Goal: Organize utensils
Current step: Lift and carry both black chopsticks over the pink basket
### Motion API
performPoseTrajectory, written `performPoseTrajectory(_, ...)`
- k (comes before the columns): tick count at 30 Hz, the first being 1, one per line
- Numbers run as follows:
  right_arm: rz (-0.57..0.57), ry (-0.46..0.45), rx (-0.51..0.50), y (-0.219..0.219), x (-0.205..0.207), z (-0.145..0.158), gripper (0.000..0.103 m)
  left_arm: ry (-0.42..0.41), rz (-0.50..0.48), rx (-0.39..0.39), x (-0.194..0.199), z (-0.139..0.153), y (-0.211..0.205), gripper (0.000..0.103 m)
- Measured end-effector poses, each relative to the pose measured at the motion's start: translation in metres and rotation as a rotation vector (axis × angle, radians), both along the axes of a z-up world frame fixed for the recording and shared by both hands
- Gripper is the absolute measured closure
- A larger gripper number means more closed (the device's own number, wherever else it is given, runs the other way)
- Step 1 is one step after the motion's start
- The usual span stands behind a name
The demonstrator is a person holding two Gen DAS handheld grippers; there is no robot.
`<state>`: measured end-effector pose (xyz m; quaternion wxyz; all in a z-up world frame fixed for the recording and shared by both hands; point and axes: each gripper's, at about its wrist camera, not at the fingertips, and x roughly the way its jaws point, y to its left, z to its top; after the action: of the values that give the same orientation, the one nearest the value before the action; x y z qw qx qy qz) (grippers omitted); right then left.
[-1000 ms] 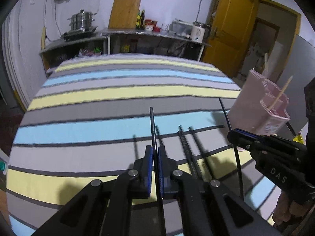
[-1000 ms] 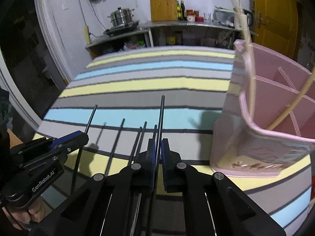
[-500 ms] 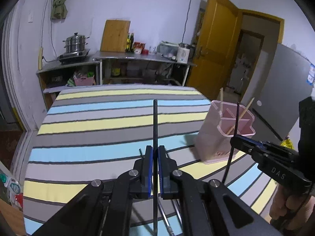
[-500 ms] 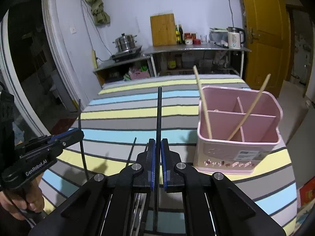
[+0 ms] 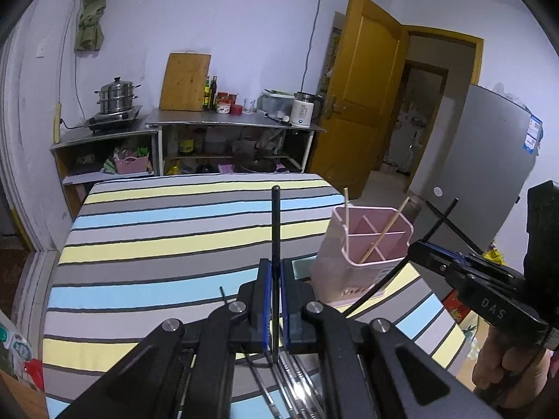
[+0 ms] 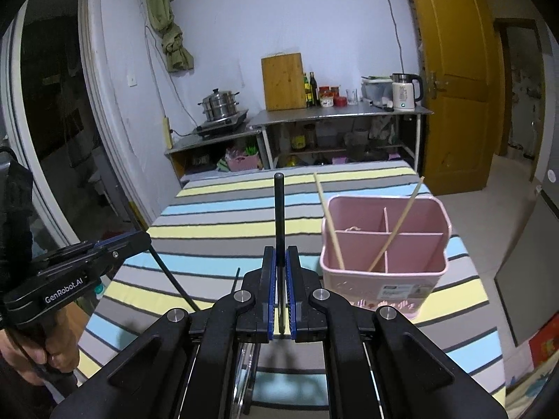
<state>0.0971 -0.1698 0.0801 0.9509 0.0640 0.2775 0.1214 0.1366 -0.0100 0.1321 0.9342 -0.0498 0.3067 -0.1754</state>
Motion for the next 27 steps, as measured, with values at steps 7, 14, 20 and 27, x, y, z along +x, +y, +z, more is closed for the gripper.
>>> performPoseTrajectory(7, -0.016, -0.015, 0.001, -0.011, -0.006, 0.011, 0.097, 0.009, -0.049, -0.004, 0.006, 0.007, -0.019, 0.098)
performPoseTrajectory(14, -0.042, -0.023, 0.008, -0.028, -0.007, 0.018, 0.097, 0.021, -0.111, -0.033, 0.018, 0.018, -0.044, 0.098)
performPoseTrajectory(20, -0.067, -0.059, 0.013, -0.049, -0.004, 0.037, 0.097, 0.005, -0.150, -0.060, 0.033, 0.037, -0.063, 0.098)
performPoseTrajectory(27, -0.092, -0.109, 0.017, -0.063, 0.004, 0.059, 0.097, -0.034, -0.172, -0.099, 0.054, 0.065, -0.081, 0.098)
